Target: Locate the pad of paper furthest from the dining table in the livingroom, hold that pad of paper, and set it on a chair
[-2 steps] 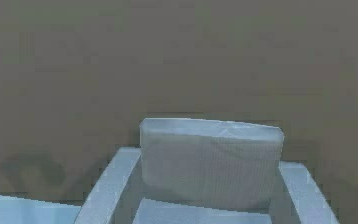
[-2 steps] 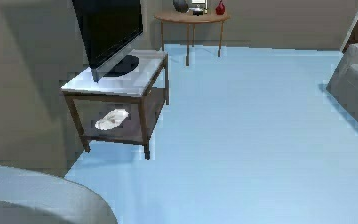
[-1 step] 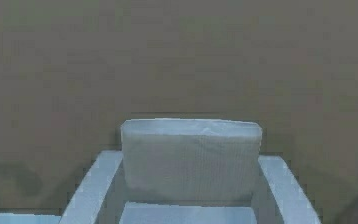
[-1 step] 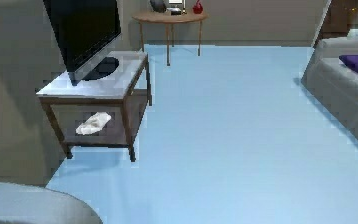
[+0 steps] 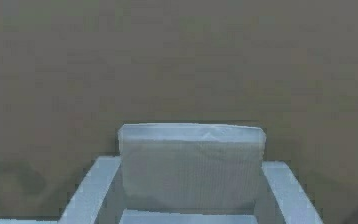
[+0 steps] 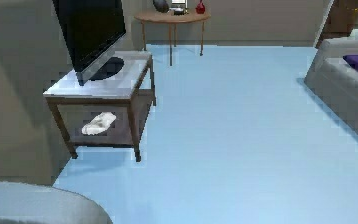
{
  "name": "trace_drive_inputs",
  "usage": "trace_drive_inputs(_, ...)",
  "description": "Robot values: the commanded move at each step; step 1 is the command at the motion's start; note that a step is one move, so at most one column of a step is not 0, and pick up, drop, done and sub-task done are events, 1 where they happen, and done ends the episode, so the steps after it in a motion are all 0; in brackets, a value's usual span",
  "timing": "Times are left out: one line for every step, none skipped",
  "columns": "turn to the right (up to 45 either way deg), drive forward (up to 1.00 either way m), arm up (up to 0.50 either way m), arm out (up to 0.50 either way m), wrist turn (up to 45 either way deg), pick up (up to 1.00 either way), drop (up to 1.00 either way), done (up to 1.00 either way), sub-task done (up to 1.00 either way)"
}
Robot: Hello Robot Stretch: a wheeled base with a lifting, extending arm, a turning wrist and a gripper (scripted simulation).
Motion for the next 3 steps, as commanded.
trace_drive_inputs(-45.0, 0.0, 0.0, 0.0, 0.0, 0.0, 0.0, 0.0, 0.0)
trace_drive_inputs(-42.0, 0.0, 0.0, 0.0, 0.0, 0.0, 0.0, 0.0, 0.0)
trace_drive_inputs(0.0, 0.0, 0.5, 0.0, 0.0, 0.0, 0.0, 0.0, 0.0)
